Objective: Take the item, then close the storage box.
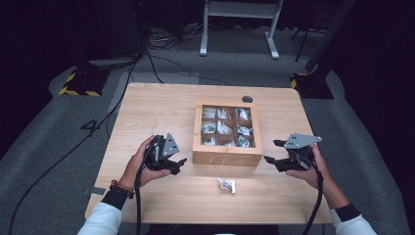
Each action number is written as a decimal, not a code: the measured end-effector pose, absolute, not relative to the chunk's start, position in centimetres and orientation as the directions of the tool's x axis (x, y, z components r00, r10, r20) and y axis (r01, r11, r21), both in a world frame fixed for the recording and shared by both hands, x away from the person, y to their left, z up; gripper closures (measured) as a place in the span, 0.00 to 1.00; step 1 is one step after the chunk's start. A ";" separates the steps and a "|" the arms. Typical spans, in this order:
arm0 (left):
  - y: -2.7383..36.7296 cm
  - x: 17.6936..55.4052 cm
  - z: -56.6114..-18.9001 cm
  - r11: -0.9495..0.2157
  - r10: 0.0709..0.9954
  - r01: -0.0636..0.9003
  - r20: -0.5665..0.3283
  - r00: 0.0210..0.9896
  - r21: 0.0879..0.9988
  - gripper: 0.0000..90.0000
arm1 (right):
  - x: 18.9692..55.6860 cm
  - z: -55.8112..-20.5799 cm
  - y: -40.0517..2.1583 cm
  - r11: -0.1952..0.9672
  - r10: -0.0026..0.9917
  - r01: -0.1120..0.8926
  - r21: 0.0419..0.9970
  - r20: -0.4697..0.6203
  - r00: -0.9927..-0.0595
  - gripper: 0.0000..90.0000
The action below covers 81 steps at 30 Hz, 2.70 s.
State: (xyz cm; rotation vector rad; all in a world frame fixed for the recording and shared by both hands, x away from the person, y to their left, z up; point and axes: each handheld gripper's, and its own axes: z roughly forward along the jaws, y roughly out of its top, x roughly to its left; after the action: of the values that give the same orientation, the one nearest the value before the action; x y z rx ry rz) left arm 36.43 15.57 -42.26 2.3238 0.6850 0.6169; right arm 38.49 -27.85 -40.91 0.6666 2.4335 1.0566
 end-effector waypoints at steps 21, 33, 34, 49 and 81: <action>19.1 34.4 -45.0 -0.674 0.636 0.363 0.255 0.728 0.643 0.21 | 37.2 -42.0 -30.9 0.573 0.632 0.316 0.756 -0.162 -0.758 0.31; 21.4 33.0 -46.5 -0.661 0.657 0.394 0.237 0.716 0.639 0.21 | 36.1 -43.5 -33.6 0.555 0.680 0.374 0.743 -0.146 -0.719 0.30; 21.4 33.0 -46.5 -0.661 0.657 0.394 0.237 0.716 0.639 0.20 | 36.1 -43.5 -33.6 0.555 0.680 0.374 0.743 -0.146 -0.719 0.30; 23.8 32.6 -48.4 -0.623 0.689 0.454 0.172 0.704 0.637 0.20 | 35.0 -46.7 -36.6 0.548 0.726 0.463 0.697 -0.120 -0.678 0.26; 28.3 32.5 -50.4 -0.472 0.748 0.549 -0.016 0.664 0.689 0.19 | 32.9 -50.3 -41.4 0.353 0.832 0.567 0.744 0.028 -0.554 0.22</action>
State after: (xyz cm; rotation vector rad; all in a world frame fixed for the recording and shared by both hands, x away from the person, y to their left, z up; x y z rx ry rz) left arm 32.49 28.33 -50.42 2.1992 0.9972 0.3783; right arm 32.88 -41.38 -50.32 1.2318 2.2653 1.0312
